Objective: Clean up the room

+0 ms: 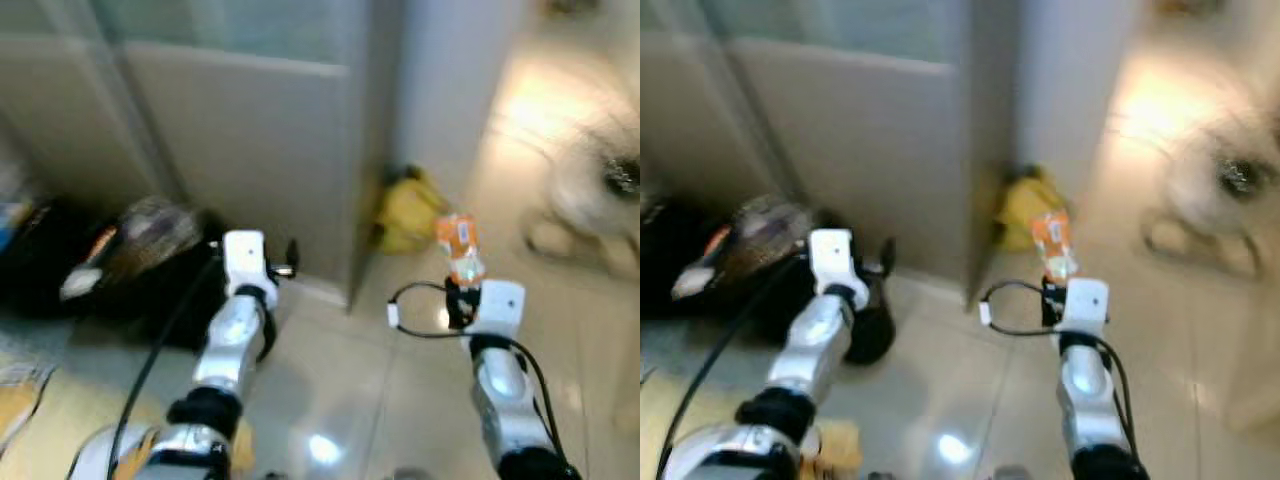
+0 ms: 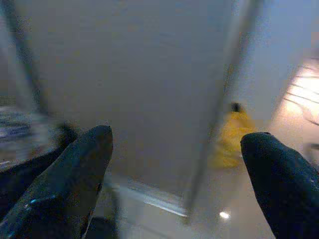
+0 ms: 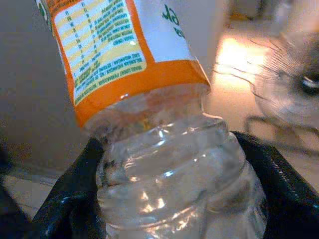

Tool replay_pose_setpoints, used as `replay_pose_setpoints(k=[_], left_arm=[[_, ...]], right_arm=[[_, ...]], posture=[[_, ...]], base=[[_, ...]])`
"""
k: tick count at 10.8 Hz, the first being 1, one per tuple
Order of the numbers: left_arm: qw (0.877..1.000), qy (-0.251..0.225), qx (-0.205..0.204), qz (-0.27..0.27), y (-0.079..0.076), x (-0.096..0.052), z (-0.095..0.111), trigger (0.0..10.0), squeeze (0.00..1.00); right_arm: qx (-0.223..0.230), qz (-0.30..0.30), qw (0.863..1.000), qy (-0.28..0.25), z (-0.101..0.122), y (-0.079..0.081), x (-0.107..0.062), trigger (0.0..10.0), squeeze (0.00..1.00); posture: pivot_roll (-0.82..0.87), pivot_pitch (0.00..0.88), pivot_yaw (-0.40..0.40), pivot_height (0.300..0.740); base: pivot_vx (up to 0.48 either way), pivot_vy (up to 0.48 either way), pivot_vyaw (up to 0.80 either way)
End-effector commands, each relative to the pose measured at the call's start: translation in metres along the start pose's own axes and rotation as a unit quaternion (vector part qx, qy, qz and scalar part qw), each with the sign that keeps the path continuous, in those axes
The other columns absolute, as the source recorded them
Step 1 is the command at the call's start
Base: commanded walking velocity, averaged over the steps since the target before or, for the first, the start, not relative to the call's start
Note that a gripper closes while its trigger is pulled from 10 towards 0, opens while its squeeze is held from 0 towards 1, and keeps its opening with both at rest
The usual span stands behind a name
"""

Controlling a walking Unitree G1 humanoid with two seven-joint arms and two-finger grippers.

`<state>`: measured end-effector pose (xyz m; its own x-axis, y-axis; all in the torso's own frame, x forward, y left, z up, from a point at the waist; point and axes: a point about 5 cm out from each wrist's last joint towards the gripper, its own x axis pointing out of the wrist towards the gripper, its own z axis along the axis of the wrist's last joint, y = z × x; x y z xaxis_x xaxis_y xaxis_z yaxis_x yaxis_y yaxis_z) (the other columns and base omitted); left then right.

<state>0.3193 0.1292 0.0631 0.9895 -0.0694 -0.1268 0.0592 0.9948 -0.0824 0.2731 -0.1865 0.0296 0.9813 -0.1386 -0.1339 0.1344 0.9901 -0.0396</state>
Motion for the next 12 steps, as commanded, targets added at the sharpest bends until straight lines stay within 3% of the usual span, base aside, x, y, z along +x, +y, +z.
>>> replay_pose_setpoints(k=[1,3,5,7,10,12], left_arm=[[1.000,-0.010,-0.002,0.011,0.003,0.002,0.006,10.0,0.00],[0.999,-0.007,0.022,0.036,0.009,0.003,0.007,10.0,0.00],[0.999,-0.005,0.038,0.016,0.001,0.003,0.006,10.0,0.00],[0.999,-0.005,0.038,0.023,0.002,0.004,0.006,10.0,0.00],[0.997,0.006,0.020,0.073,0.023,0.001,0.001,10.0,0.00],[0.997,0.010,0.010,0.079,0.024,0.000,-0.001,10.0,0.00]], right_arm=[[-0.001,0.014,1.000,-0.006,0.004,0.006,0.002,10.0,0.00],[0.005,0.016,1.000,-0.003,0.005,0.005,0.005,10.0,0.00],[0.005,0.016,1.000,-0.003,0.004,0.002,0.004,10.0,0.00],[0.001,0.020,1.000,-0.006,0.004,0.002,0.003,10.0,0.00],[-0.007,0.040,0.999,-0.020,0.011,0.003,0.006,10.0,0.00],[-0.007,0.053,0.998,-0.023,0.014,0.008,0.009,10.0,0.00]], posture=[[-0.22,0.000,0.085,0.740],[-0.22,0.000,0.084,0.740],[-0.23,0.000,0.092,0.740],[-0.23,0.000,0.095,0.740],[-0.24,0.000,0.084,0.740],[-0.24,0.000,0.078,0.740]], base=[[0.000,-0.472,0.66],[0.000,-0.471,0.63],[0.000,-0.472,0.59],[0.000,-0.458,0.57],[0.000,-0.445,0.56],[0.000,-0.442,0.56]])
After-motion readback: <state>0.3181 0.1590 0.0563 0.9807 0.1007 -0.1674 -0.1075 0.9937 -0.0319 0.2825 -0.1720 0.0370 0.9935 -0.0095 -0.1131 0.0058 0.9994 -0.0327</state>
